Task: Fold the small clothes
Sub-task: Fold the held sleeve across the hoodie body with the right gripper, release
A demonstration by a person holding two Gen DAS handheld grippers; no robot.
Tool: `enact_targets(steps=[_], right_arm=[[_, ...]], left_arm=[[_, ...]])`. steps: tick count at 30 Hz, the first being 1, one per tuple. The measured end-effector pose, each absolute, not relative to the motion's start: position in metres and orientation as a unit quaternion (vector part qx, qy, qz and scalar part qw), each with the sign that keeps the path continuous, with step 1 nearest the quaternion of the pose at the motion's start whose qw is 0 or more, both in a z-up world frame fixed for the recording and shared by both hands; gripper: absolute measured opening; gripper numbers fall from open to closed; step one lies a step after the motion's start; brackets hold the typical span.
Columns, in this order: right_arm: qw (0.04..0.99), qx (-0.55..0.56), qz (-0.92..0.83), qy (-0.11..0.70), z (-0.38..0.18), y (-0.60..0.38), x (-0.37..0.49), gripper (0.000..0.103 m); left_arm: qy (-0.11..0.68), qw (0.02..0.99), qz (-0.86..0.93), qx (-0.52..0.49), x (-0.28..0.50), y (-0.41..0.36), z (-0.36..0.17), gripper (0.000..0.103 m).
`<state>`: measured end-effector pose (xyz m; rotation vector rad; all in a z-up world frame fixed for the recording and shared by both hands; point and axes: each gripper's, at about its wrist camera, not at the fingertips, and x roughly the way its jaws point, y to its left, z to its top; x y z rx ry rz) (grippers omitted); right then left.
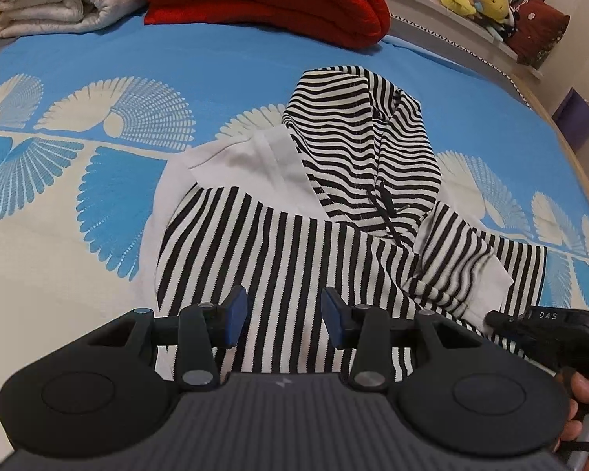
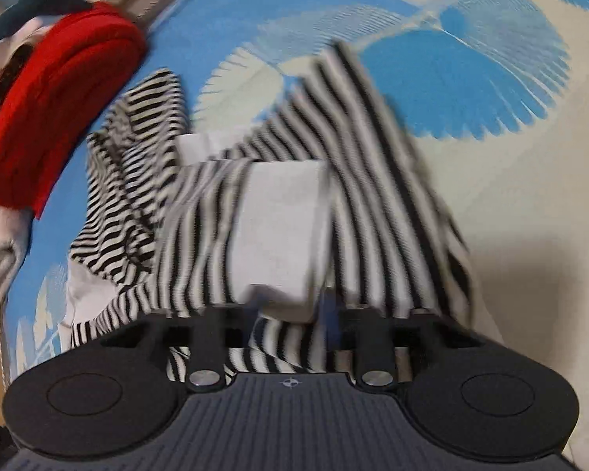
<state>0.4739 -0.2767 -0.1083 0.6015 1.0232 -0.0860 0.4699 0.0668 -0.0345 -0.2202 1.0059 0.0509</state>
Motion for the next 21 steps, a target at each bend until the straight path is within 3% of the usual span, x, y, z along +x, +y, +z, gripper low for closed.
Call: enact_targets(steps=[5, 10, 12, 14, 17, 19, 21], right_arm=[[0.903, 0.221, 0.008, 0.37, -0.057, -0.25, 0.465, 0.004], [0.938, 0.179, 0.18, 0.237, 0.003, -0.207, 0.439, 0.004], [0.911, 0.156, 0.303, 0.234, 0.014, -0.183, 0.43, 0.004], [0.873, 0.127, 0.378, 0.281, 0.008, -0.157, 0.429, 0.006], [0.875, 0.117, 0.334, 0.329, -0.008, -0.148, 0.431, 0.029], [0.877, 0.156, 0.312, 0.33, -0.007, -0.163, 0.435, 0.033], [0.882, 0.196, 0.279, 0.325, -0.002, -0.184, 0.439, 0.048]], left_arm=[[0.478, 0.87, 0.028, -0.114, 0.466, 0.08, -0.03, 0.046], [0.47, 0.873, 0.037, -0.127, 0.461, 0.1, -0.022, 0.046], [0.467, 0.873, 0.042, -0.132, 0.459, 0.108, -0.019, 0.046], [0.465, 0.873, 0.048, -0.139, 0.458, 0.116, -0.017, 0.046], [0.466, 0.871, 0.058, -0.146, 0.458, 0.126, -0.017, 0.046], [0.47, 0.868, 0.061, -0.15, 0.458, 0.128, -0.02, 0.046], [0.477, 0.863, 0.055, -0.16, 0.459, 0.129, -0.024, 0.046]])
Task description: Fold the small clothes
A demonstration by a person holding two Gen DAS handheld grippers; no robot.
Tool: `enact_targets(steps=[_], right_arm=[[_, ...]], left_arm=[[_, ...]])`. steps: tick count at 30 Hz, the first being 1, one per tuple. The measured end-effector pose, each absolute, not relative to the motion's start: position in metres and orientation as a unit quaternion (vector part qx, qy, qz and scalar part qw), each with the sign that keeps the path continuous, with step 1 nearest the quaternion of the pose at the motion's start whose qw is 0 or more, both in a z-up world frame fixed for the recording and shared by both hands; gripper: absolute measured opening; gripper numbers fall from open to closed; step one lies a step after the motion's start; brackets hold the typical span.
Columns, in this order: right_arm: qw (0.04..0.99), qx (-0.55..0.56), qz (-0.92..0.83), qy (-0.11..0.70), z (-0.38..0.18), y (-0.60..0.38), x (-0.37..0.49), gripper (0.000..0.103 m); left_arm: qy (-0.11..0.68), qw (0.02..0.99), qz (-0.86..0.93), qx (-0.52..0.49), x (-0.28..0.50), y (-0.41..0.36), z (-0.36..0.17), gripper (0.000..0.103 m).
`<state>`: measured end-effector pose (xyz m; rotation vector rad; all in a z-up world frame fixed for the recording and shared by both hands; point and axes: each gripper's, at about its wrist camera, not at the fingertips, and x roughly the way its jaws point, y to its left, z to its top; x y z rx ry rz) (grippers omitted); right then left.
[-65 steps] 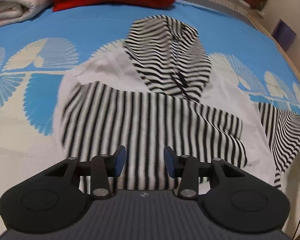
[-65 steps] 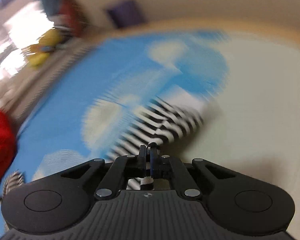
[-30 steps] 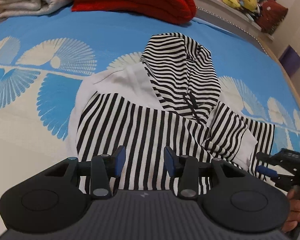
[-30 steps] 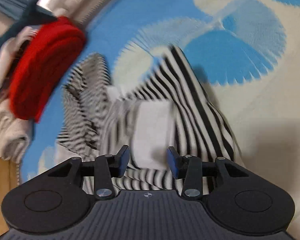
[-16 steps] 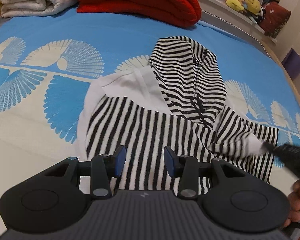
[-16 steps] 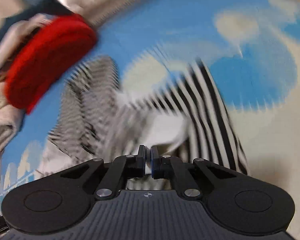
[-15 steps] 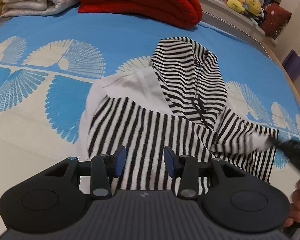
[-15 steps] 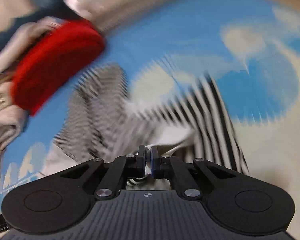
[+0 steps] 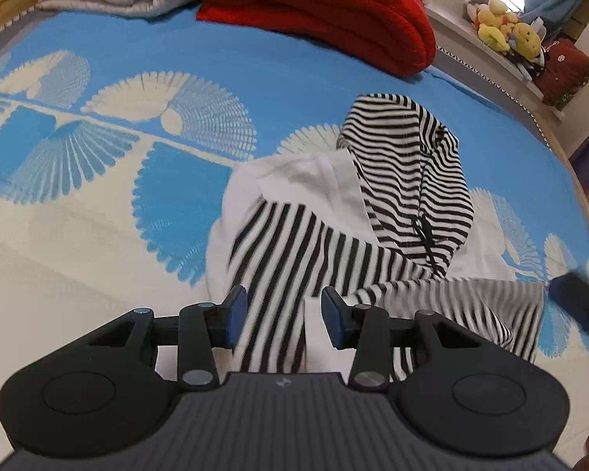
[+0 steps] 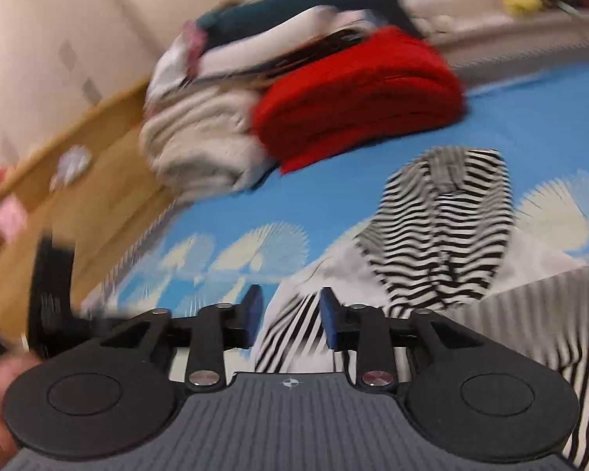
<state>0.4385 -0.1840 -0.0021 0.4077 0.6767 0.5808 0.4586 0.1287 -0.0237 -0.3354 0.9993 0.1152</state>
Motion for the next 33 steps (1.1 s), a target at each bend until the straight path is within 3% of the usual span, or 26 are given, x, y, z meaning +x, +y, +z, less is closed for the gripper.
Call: enact_targets(steps=[2, 8, 12, 17, 18, 20, 27, 33], right_arm=[[0.893, 0.206, 0.235, 0.323, -0.002, -0.2, 0.44, 0.055], [0.898, 0.155, 0.073, 0.405, -0.027, -0.236, 0.448, 0.055], [0.861, 0.205, -0.006, 0.466, -0.055, -0.273, 0.452, 0.055], [0.85, 0.226, -0.043, 0.474, -0.062, -0.305, 0.456, 0.055], [0.849, 0.231, -0.044, 0.473, -0.063, -0.306, 0.456, 0.055], [0.846, 0.24, -0.043, 0.475, -0.065, -0.309, 0.458, 0.055], [0.822, 0.257, -0.024, 0.507, -0.075, -0.303, 0.455, 0.056], [0.773, 0.281, -0.075, 0.564, -0.113, -0.308, 0.448, 0.06]], left_arm=[[0.484, 0.857, 0.046, -0.175, 0.459, 0.127, -0.029, 0.046], [0.521, 0.826, 0.021, -0.215, 0.464, 0.115, -0.06, 0.046], [0.56, 0.792, 0.015, -0.242, 0.468, 0.108, -0.096, 0.046], [0.584, 0.777, 0.019, -0.234, 0.47, 0.099, -0.122, 0.043], [0.582, 0.782, 0.016, -0.222, 0.471, 0.095, -0.121, 0.027], [0.58, 0.793, 0.002, -0.187, 0.473, 0.086, -0.115, 0.004], [0.451, 0.887, 0.032, -0.093, 0.461, 0.092, -0.026, 0.003], [0.506, 0.845, 0.119, -0.127, 0.467, 0.133, -0.046, 0.009]])
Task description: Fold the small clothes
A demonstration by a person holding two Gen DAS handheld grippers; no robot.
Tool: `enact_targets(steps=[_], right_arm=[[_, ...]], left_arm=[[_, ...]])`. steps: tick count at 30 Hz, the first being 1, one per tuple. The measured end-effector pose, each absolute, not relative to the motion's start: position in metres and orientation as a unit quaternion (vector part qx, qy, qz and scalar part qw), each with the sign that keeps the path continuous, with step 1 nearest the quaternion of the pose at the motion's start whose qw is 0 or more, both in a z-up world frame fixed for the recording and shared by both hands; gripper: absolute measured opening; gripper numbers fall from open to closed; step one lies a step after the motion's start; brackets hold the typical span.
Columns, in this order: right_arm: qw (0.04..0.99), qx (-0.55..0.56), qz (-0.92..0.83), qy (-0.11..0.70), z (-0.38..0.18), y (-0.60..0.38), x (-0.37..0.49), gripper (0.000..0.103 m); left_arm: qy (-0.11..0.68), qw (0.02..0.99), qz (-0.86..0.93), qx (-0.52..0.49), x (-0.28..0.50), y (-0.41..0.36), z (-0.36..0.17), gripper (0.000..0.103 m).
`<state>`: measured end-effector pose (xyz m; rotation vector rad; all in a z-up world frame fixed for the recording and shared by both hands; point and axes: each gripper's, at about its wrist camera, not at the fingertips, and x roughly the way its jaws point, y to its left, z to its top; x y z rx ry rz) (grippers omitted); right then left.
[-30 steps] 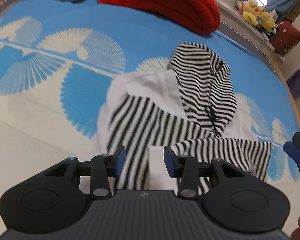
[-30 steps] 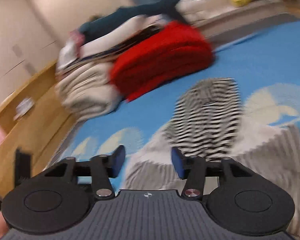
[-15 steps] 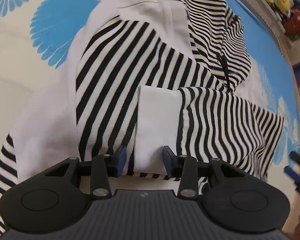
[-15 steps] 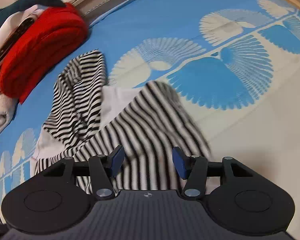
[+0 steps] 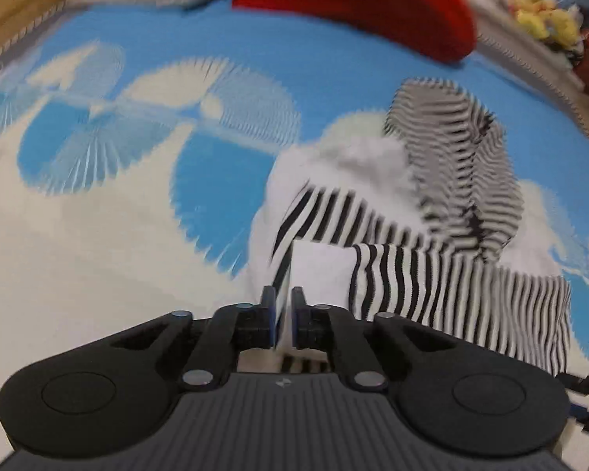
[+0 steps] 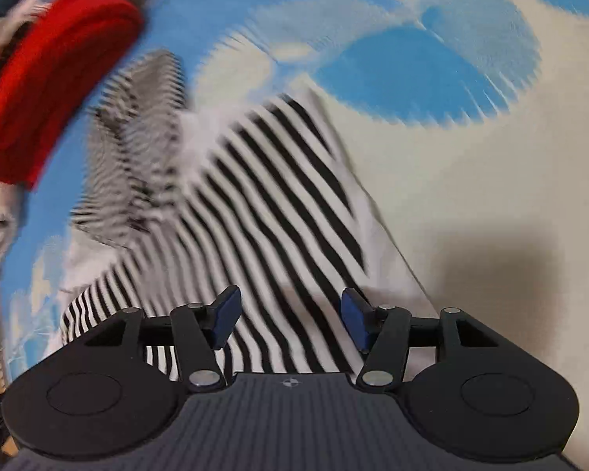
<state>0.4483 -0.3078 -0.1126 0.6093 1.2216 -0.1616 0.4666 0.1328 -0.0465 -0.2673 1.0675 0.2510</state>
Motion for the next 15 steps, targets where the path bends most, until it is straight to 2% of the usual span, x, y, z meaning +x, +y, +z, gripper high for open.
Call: enact_targets(steps=[5, 10, 12, 15], right_arm=[[0.77, 0.237, -0.126, 0.579, -0.124, -0.316, 0.447, 0.06], [0.795, 0.247, -0.1, 0.545, -0.108, -0.309, 0.445, 0.06], [0.798, 0.237, -0.076, 0.549, -0.108, -0.302, 0.447, 0.063], [0.784, 0.238, -0.079, 0.568, -0.117, -0.298, 0.448, 0.065]], left_arm=[[0.504, 0.849, 0.083, -0.139, 0.467, 0.131, -0.05, 0.015], [0.549, 0.812, 0.067, -0.186, 0.475, 0.128, -0.09, 0.015], [0.572, 0.79, 0.079, -0.207, 0.475, 0.129, -0.108, 0.015], [0.572, 0.787, 0.085, -0.215, 0.473, 0.13, -0.108, 0.015]])
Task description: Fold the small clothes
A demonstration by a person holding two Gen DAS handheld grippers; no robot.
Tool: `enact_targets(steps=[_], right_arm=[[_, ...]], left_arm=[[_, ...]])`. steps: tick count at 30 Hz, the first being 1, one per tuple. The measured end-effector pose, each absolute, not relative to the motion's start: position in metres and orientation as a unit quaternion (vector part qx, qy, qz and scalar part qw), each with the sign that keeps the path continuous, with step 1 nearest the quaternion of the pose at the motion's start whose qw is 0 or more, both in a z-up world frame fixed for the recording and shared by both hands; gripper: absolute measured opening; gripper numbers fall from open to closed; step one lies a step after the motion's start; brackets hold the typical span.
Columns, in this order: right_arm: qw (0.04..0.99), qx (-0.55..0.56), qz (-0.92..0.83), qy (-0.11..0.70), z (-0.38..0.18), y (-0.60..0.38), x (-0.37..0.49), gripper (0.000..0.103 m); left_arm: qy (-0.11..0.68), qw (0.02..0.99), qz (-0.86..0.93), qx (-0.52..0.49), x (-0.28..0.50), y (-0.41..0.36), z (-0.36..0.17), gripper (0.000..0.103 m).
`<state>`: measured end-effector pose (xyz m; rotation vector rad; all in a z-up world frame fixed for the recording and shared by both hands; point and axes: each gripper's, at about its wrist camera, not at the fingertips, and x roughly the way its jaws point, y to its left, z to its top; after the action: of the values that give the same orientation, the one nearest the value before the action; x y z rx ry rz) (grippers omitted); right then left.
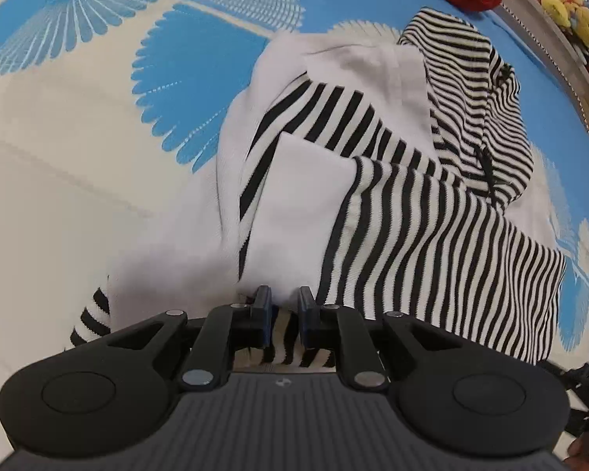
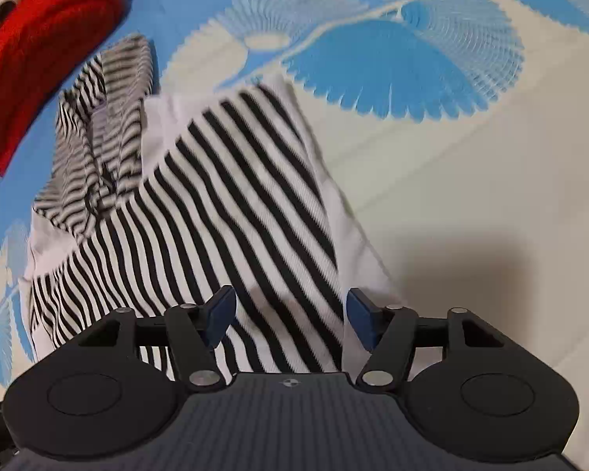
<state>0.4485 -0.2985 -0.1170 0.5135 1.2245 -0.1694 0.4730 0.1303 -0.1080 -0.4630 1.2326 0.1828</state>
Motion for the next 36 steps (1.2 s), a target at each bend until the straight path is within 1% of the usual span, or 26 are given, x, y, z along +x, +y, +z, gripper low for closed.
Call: enact_targets(steps=[1, 3, 5, 7, 8, 11, 13, 16, 19, 26, 31, 36], right_arm=[[0.783, 0.24, -0.081, 0.568, -0.117, -0.297, 0.45, 0.065], [0.788, 0.234, -0.076, 0.564, -0.114, -0.294, 0.451, 0.065], [0.796, 0.222, -0.07, 0.558, -0.109, -0.291, 0.451, 0.065], [0.806, 0.207, -0.072, 0.55, -0.104, -0.29, 0.452, 0.065], [0.813, 0.196, -0.073, 0.544, -0.1, -0.287, 0.452, 0.065], [0.84, 0.151, -0.065, 0.518, -0.084, -0.278, 0.452, 0.065], [0.857, 0.116, -0.057, 0.499, -0.074, -0.274, 0.452, 0.065], [0.873, 0.07, -0.048, 0.48, -0.061, -0.27, 0.45, 0.067], [0.878, 0.045, -0.045, 0.474, -0.058, -0.273, 0.449, 0.067], [0.879, 0.045, -0.06, 0.471, -0.052, -0.294, 0.441, 0.068], [0.883, 0.047, -0.068, 0.463, -0.046, -0.313, 0.435, 0.067], [0.885, 0.048, -0.083, 0.456, -0.042, -0.331, 0.432, 0.067]], left_arm=[[0.562, 0.796, 0.081, -0.209, 0.473, 0.128, -0.101, 0.015], [0.537, 0.818, 0.075, -0.191, 0.473, 0.124, -0.091, 0.024], [0.542, 0.815, 0.084, -0.184, 0.476, 0.122, -0.098, 0.033], [0.572, 0.787, 0.092, -0.212, 0.476, 0.124, -0.116, 0.032], [0.574, 0.783, 0.095, -0.221, 0.476, 0.124, -0.117, 0.032], [0.559, 0.803, 0.099, -0.181, 0.479, 0.11, -0.1, 0.033], [0.53, 0.83, 0.092, -0.15, 0.479, 0.099, -0.084, 0.033], [0.505, 0.851, 0.089, -0.115, 0.48, 0.083, -0.074, 0.033], [0.496, 0.858, 0.086, -0.098, 0.48, 0.074, -0.07, 0.033], [0.445, 0.889, 0.077, -0.071, 0.478, 0.053, -0.048, 0.033], [0.401, 0.913, 0.065, -0.023, 0.476, 0.032, -0.035, 0.033], [0.358, 0.932, 0.054, 0.006, 0.474, 0.02, -0.02, 0.033]])
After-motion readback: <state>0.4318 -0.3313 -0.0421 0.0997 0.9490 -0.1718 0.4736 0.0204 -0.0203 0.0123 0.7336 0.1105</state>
